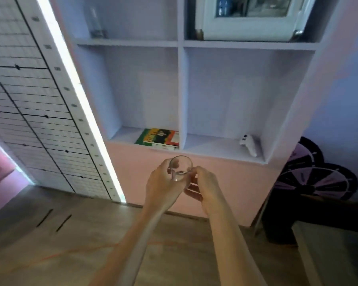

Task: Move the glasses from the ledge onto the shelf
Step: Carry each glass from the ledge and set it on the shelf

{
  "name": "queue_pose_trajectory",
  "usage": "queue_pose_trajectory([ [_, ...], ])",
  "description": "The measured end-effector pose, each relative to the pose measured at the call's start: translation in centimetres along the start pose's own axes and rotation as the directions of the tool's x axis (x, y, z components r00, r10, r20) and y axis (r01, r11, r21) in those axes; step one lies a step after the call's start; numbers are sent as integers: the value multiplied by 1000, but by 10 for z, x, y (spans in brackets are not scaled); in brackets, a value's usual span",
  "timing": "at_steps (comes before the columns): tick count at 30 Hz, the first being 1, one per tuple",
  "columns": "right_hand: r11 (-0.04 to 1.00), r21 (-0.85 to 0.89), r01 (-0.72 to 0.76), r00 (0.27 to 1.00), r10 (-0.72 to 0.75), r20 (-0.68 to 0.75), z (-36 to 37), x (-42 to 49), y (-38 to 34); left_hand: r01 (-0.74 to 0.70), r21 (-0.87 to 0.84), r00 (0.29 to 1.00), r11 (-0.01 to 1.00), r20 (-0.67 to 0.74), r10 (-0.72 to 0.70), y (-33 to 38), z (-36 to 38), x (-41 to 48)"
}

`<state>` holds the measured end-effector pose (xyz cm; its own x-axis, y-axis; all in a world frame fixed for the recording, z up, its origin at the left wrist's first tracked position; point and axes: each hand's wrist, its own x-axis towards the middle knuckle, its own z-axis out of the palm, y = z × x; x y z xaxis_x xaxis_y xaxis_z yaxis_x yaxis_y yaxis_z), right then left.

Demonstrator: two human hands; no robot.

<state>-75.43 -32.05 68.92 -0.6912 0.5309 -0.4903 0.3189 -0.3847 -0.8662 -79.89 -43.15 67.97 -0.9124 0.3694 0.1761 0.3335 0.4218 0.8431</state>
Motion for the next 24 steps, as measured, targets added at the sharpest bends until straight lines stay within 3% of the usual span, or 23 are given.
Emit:
queue_pose_trajectory([
  [10, 993, -15, 114, 968, -108, 226, 150, -8, -57, 7, 67, 977, 998, -215, 8, -4, -149, 56],
  [17, 975, -73, 210, 928, -176, 328, 222, 9, -116, 37, 120, 946, 992, -323, 4, 3, -207, 116],
  [24, 940, -51, 338, 878, -295, 378, 274, 44, -211, -21, 133, 925, 991, -375, 70, 39, -256, 212],
])
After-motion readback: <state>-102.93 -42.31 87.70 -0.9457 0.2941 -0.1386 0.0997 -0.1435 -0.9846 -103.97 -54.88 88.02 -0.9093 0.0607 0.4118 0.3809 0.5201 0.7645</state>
